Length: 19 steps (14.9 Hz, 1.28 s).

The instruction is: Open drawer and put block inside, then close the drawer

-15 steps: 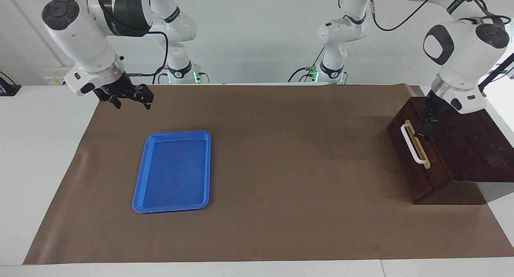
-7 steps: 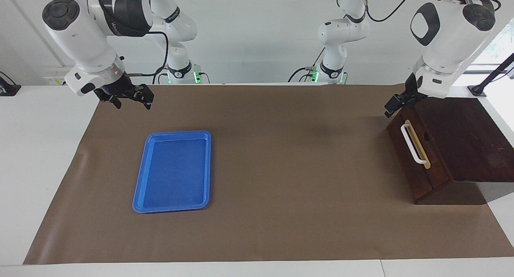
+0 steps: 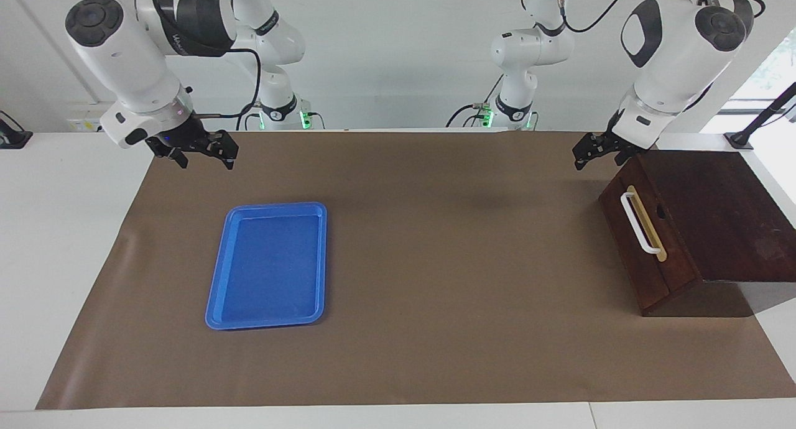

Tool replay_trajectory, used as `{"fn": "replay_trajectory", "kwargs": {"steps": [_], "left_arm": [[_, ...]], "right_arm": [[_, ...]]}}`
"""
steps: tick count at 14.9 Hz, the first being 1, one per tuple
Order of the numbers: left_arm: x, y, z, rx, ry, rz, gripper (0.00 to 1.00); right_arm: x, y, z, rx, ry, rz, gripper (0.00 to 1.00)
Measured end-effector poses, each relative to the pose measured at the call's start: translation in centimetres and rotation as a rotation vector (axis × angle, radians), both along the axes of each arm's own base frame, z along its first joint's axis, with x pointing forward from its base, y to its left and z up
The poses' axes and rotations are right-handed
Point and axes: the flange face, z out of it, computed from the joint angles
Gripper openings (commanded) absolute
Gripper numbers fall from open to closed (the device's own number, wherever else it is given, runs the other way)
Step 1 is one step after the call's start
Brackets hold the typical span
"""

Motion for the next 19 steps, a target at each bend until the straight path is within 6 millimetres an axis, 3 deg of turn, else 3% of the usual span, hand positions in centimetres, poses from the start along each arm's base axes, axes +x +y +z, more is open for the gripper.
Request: {"fn": "replay_trajectory", "kwargs": {"steps": [4,13,19], "left_arm": [[-0.2,-1.0,0.4,-0.004,0.005,-0.051,1.00],[0.2,-1.8,4.0,-0.010,-0.068,-0.068,1.00],[0.3,-1.5,4.1,-0.010,-0.070,-0.063,1.00]], "right_arm": [[-0.2,0.0,0.5,0.000,-0.009,0.000,1.00],[-0.4,-0.2,1.0,0.000,-0.019,-0.003,1.00],[0.0,-0.2,1.3,0.000,-0.051,-0.004,1.00]]}}
